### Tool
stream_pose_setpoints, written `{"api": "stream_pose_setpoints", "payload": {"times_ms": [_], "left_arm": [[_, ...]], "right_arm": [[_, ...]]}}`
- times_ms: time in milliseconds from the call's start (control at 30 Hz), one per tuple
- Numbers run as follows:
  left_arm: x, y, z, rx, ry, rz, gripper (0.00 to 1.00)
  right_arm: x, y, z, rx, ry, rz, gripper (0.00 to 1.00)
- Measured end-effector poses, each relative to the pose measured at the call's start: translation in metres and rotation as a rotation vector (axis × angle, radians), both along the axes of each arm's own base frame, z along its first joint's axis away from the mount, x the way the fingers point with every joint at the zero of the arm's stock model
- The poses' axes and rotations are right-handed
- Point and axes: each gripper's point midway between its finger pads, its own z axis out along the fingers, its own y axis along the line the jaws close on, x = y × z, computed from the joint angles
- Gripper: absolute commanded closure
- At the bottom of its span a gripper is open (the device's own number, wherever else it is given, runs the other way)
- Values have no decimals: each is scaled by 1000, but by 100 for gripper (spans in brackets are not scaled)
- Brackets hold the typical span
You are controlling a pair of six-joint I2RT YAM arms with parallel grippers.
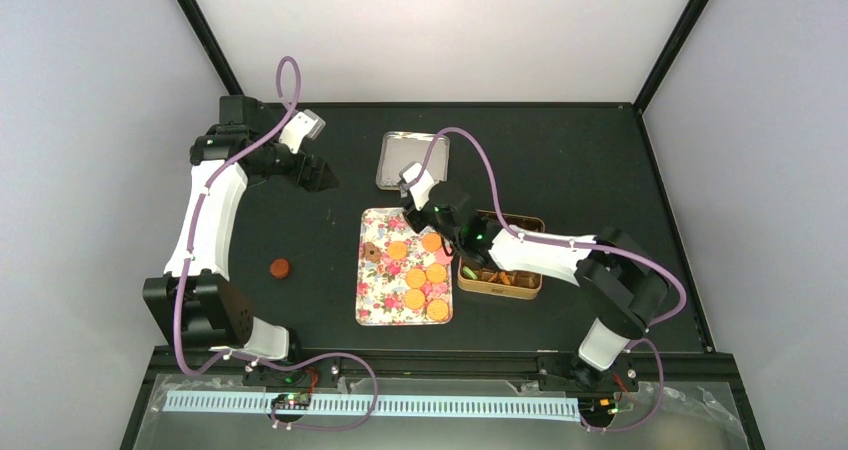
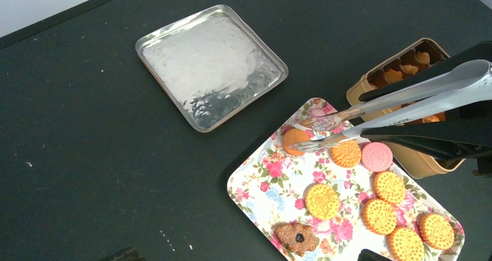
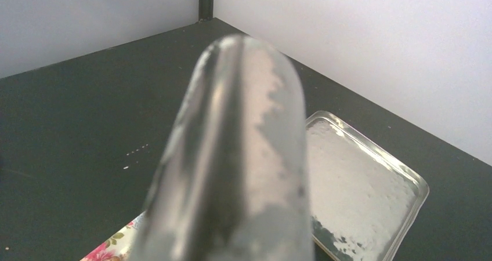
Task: Pack the cookies
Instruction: Pick up the fake cookies from the plate.
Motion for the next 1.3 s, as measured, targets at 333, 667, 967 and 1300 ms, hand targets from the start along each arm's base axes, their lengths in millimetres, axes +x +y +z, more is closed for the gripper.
{"api": "stream_pose_setpoints", "payload": {"times_ms": [333,667,967,1300], "left_arm": [[0,1,1,-11,0,-1,1],[-2,2,1,-17,8,3,1],[-2,3,0,-19,13,6,1],[-3,2,1,-27,12,2,1]], "right_arm": [[5,-1,0,24,20,-7,66],[11,-2,-14,38,69,-13,65],[13,-3,-16,39,72,-23,90],[15,-9,-10,31,65,-46,99]]}}
